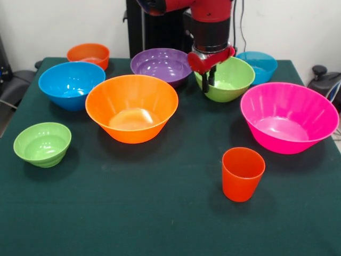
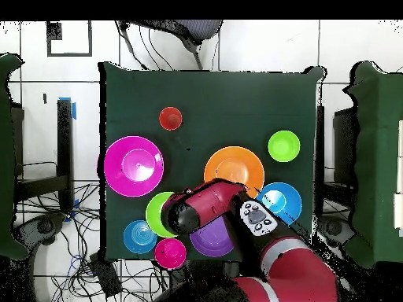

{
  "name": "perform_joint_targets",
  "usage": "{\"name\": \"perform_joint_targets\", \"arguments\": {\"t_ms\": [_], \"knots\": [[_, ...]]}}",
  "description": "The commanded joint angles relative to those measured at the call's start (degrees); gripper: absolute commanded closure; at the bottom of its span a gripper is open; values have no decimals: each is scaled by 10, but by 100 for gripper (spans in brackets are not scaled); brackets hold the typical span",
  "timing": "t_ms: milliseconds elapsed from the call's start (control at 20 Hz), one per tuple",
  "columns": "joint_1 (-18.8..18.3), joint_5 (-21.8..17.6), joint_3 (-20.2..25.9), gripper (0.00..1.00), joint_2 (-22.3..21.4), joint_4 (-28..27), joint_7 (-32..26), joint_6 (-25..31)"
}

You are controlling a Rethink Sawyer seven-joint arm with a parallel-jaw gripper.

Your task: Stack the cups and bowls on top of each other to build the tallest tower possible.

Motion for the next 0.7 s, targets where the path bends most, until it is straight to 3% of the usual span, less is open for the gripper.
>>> {"name": "perform_joint_targets", "arguments": {"t_ms": [50, 150, 400, 700], "knots": [[29, -80, -22, 100, -49, -18, 7, -38], [35, -78, -25, 100, -67, -12, 16, -33], [-6, -41, 33, 100, -122, 13, -24, 2], [-48, -2, 87, 100, -141, 15, -58, 43]]}}
